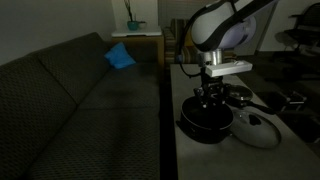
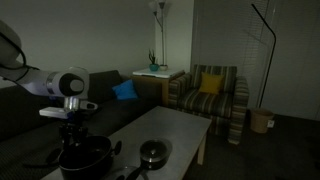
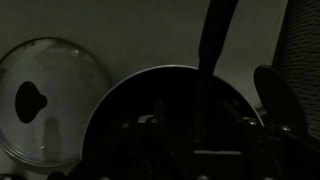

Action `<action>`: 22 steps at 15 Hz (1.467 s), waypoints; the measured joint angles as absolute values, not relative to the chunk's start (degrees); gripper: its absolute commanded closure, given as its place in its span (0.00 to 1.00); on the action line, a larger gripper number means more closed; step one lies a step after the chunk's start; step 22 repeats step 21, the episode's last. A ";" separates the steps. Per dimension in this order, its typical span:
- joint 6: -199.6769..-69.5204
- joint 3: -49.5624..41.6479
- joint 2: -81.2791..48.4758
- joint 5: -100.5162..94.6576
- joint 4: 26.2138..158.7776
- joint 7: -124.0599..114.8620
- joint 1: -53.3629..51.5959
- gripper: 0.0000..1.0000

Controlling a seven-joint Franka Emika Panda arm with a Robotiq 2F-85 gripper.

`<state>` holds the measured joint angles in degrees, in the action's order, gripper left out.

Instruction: Put the black ladle inside the black pot

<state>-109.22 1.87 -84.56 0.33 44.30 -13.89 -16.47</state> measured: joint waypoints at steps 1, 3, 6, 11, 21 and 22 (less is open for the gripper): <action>-109.22 1.87 -84.56 0.33 44.28 -13.89 -16.48 0.02; -109.22 1.87 -84.55 0.33 44.23 -13.89 -16.48 0.00; -109.22 1.87 -84.52 0.34 43.78 -13.89 -16.48 0.00; -109.13 1.87 -84.21 0.34 41.59 -13.90 -16.48 0.00; -109.17 1.90 -79.59 0.37 40.86 -15.10 -17.02 0.00; -109.17 1.90 -79.59 0.37 40.86 -15.10 -17.02 0.00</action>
